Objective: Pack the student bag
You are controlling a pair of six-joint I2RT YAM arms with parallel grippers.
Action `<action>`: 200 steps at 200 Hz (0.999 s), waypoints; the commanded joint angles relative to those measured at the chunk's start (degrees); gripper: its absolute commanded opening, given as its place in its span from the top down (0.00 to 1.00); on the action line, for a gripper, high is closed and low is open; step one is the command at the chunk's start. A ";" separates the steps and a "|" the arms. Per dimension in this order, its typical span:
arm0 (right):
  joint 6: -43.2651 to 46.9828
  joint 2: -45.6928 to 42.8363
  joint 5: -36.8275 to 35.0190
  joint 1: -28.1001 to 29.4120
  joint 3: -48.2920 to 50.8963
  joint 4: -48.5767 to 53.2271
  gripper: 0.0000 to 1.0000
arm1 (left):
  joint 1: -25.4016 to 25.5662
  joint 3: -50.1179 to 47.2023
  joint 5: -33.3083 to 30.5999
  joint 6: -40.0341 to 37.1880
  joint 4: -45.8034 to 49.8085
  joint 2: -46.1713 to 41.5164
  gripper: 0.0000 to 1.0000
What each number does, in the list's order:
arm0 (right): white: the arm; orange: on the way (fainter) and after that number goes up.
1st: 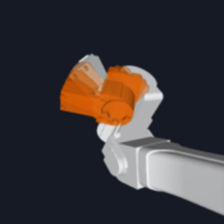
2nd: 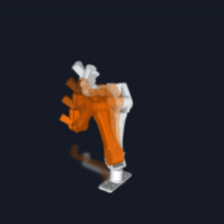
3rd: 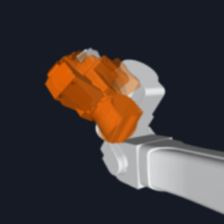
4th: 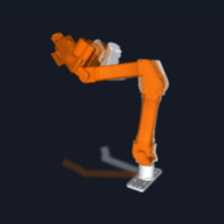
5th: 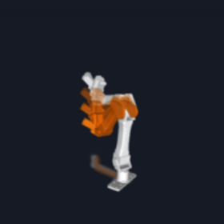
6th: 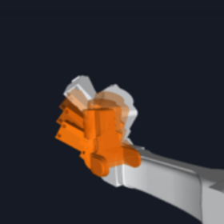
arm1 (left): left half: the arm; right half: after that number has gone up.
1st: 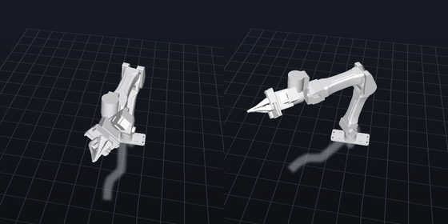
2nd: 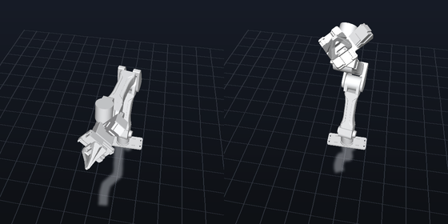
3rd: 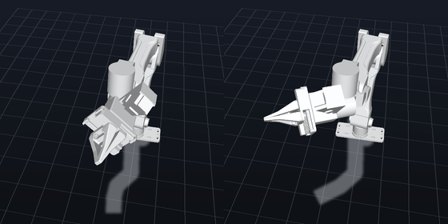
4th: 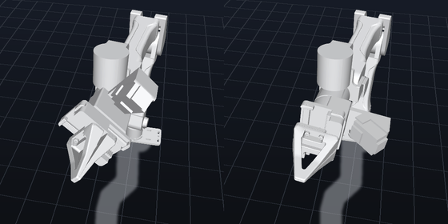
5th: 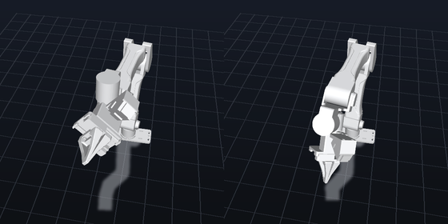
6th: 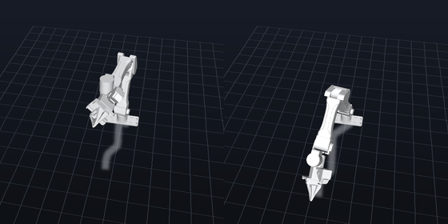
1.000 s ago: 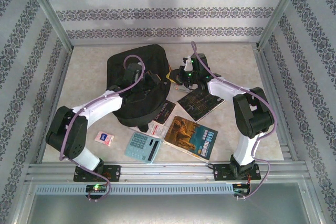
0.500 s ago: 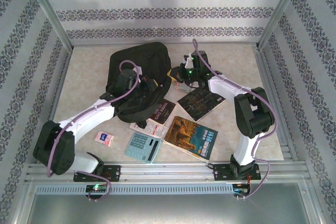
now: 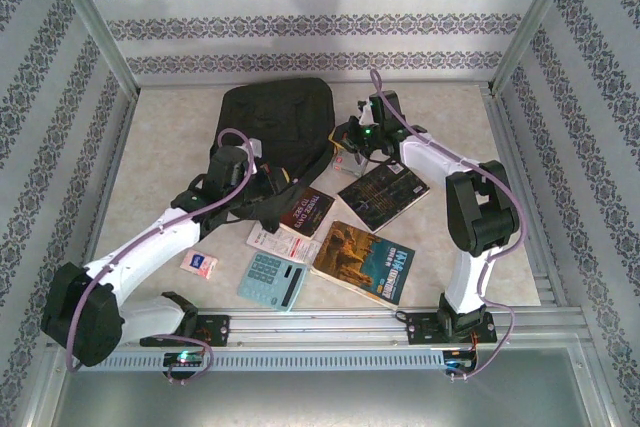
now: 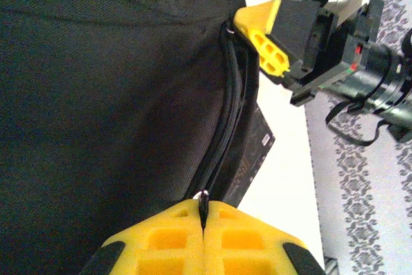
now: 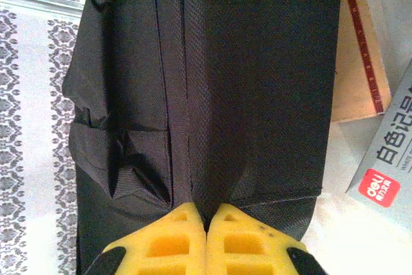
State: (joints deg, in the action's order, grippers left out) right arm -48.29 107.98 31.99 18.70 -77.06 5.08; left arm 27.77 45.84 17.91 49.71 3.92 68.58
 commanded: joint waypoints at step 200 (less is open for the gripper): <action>-10.23 -15.22 -16.92 5.21 -2.40 30.98 0.48 | 5.68 11.67 -3.04 -9.27 2.66 7.27 1.00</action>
State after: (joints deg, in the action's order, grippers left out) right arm -51.24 96.23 14.41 22.06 -84.82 34.41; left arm 31.99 54.83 14.92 41.52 10.26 75.50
